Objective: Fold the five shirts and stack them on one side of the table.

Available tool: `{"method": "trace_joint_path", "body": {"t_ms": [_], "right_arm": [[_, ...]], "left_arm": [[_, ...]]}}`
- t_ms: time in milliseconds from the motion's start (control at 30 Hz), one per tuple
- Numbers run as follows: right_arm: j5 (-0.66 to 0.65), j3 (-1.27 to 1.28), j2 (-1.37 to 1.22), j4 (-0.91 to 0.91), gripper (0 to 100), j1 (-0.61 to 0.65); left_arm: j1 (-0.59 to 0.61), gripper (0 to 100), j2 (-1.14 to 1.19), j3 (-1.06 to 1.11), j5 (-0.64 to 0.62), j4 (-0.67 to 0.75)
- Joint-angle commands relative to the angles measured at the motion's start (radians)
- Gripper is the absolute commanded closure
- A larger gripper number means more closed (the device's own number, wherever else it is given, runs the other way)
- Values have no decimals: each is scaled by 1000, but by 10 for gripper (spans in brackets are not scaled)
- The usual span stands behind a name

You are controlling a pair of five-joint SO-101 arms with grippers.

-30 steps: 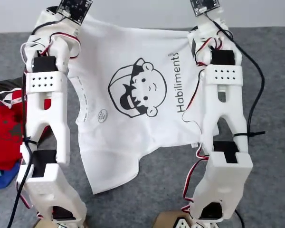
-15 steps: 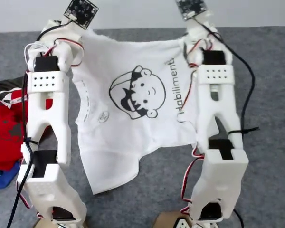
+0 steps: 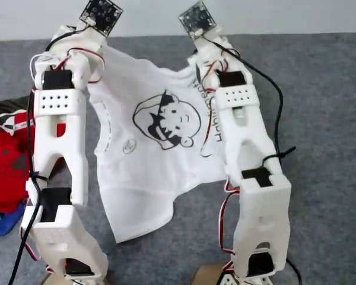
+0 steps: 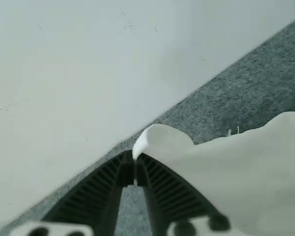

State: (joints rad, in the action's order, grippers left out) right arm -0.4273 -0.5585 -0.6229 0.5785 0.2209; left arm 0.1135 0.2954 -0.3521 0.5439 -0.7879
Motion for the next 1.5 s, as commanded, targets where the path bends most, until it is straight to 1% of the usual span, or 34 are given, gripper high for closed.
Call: {"method": "trace_joint_path", "body": {"t_ms": [0,133,267,333,400,600,767,833,900,1033,1233,1367,1467], "right_arm": [[-12,-68,21,-30,989,2],[-12,-68,59,7,989,-51],[-14,-68,108,35,989,-127],[-44,-68,125,27,989,-151],[-77,-68,133,2,989,-156],[-84,-94,137,-85,989,-127],[-84,-133,125,-91,989,-107],[-84,-132,105,-84,989,-117],[-80,-137,93,-58,989,-154],[-81,-137,105,88,989,-206],[-84,-137,134,338,989,-246],[-84,-137,157,516,989,-263],[-84,-137,179,636,989,-266]], "left_arm": [[-3,997,-48,-24,2,-6],[2,997,-51,-31,2,-8],[-3,998,-69,-58,2,-44],[-5,998,-83,-58,2,-49],[-5,998,-95,-58,2,-49],[-3,998,-103,-56,2,-49],[2,998,-103,-56,0,-55],[2,998,-103,-56,0,-69],[0,998,-104,-58,0,-95],[-3,998,-104,-71,0,-207],[-8,997,-103,-170,0,-463],[-34,997,-103,-182,5,-649],[-60,997,-103,-182,75,-784]]}}
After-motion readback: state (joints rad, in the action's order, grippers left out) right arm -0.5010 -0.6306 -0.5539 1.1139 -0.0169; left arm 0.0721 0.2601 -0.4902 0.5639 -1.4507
